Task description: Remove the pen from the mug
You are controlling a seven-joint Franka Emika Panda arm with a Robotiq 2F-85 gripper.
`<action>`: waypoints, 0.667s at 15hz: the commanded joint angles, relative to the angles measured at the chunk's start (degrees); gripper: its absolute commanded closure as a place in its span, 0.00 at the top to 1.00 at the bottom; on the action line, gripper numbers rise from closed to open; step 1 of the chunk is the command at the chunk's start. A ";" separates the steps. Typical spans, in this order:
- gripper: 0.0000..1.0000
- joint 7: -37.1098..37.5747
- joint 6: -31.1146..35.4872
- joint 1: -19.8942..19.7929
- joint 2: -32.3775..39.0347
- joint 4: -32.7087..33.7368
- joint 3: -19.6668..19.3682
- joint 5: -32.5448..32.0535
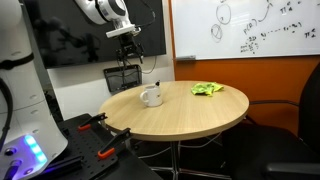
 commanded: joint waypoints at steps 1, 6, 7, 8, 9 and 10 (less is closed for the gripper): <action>1.00 -12.30 -1.95 0.95 4.00 2.28 -1.81 1.65; 1.00 -22.67 -2.45 0.77 10.36 5.04 -1.73 -5.30; 0.90 -24.01 -2.62 0.86 11.66 5.93 -1.62 -7.29; 0.88 -25.99 -2.64 0.83 12.82 6.73 -1.53 -8.85; 0.83 -27.74 -2.73 0.83 13.76 7.37 -1.52 -10.57; 0.86 -29.83 -2.68 0.68 14.73 8.12 -1.55 -12.07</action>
